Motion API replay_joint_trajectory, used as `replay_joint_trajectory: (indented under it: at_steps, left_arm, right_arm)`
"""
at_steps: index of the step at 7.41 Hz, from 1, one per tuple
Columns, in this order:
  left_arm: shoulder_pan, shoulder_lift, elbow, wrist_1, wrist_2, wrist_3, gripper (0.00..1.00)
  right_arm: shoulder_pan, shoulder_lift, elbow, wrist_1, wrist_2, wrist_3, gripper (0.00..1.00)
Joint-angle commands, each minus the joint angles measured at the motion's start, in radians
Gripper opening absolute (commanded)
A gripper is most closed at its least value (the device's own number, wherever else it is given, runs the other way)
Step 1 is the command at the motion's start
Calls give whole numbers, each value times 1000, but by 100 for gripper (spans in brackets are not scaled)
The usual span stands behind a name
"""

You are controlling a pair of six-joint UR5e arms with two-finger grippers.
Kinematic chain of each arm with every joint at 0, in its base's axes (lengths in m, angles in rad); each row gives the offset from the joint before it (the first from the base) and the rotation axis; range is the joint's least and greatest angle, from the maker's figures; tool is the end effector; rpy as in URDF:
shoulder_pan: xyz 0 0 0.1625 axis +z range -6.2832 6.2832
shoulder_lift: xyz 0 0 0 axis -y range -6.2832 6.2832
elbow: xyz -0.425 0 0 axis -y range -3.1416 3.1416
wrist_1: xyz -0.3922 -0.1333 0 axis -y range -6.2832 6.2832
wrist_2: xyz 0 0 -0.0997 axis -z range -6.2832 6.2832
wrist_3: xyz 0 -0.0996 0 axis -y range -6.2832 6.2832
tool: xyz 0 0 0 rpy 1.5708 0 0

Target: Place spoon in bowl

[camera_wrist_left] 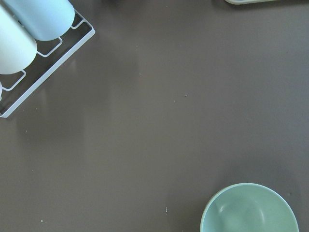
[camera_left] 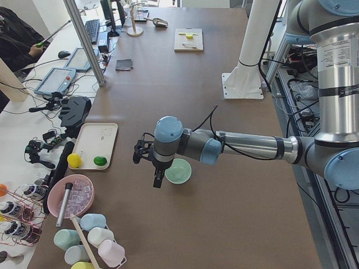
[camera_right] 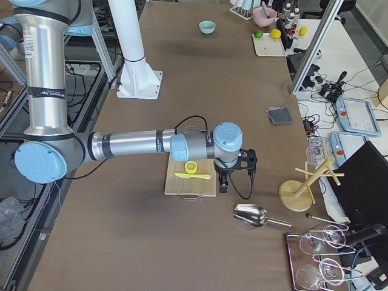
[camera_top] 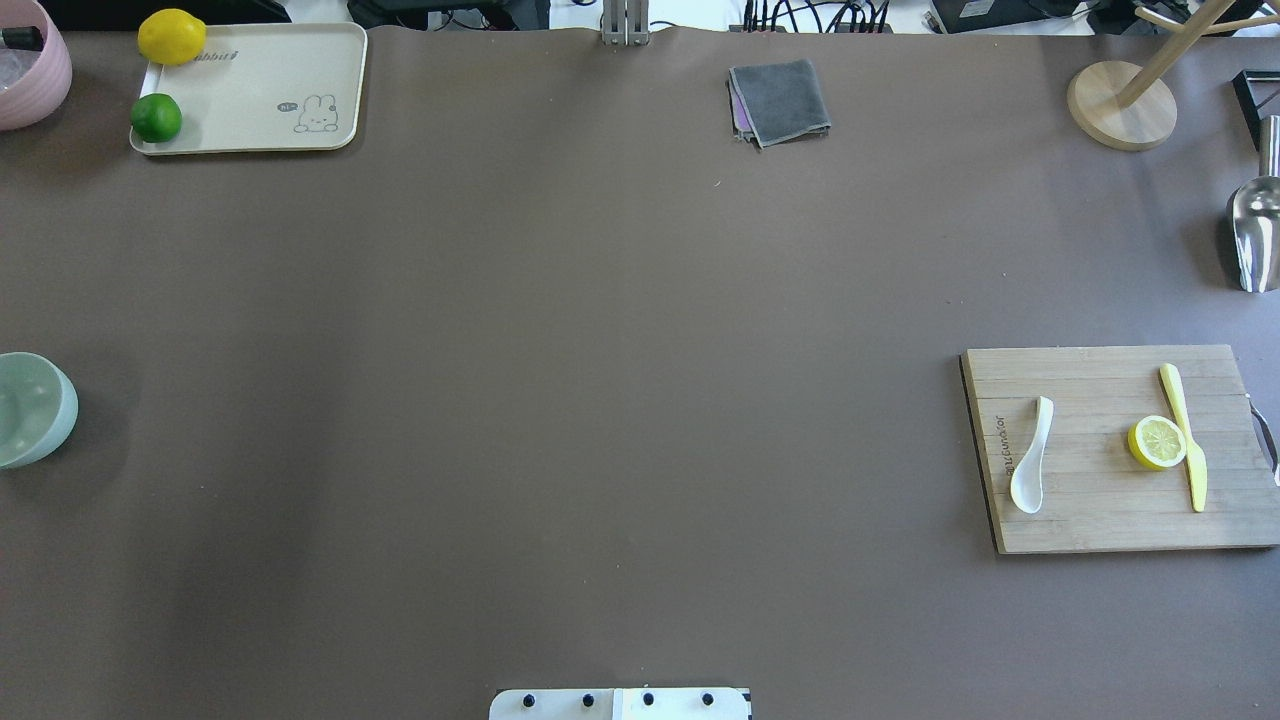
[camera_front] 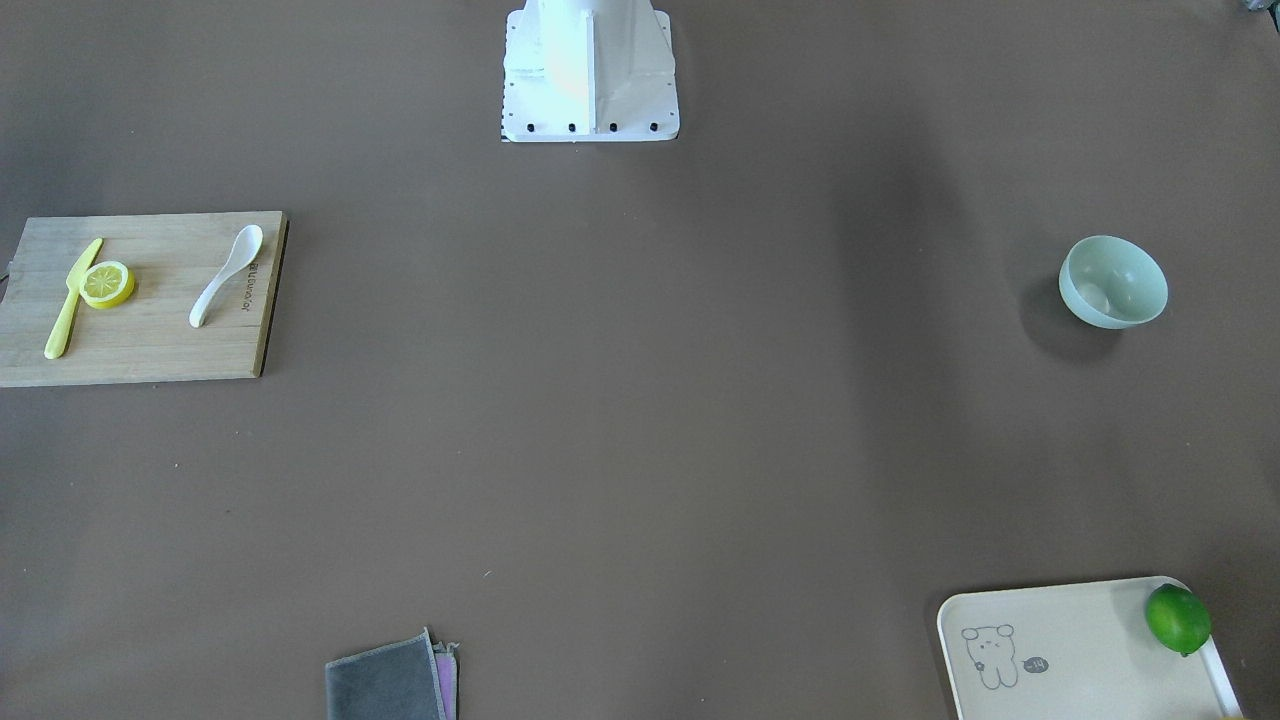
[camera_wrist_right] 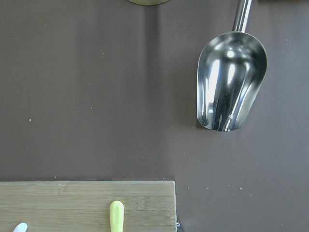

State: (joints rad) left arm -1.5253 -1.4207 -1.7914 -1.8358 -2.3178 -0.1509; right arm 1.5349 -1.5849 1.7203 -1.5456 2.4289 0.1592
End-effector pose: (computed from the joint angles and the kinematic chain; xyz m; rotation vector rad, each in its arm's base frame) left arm -0.0453 -0.4484 0.5913 0.2455 0.7671 0.0257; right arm 0.0403 -0.4932 0.5829 0.0665 -0.8667 0.0465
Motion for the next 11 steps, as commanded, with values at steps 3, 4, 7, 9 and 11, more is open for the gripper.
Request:
replay_joint_trajectory:
  at_steps: [3,4,7,9,11]
  left_arm:
    - [10,-7,87,-87,-124,-1,98]
    - [17,-4,133,-191,-132,-1,98]
    - [152,-17,263,-402,-121,-76,98]
    - [183,-12,288,-414,-121,-78,98]
    - [224,-11,311,-416,-120,-73,98]
  right_arm:
    - [-21,5,21,12,36,-3,100]
    - [-21,5,19,12,32,-1,100]
    - [-21,6,22,12,36,35,100]
    - [-24,10,22,12,41,114,100]
    - [-24,8,30,13,47,115,100]
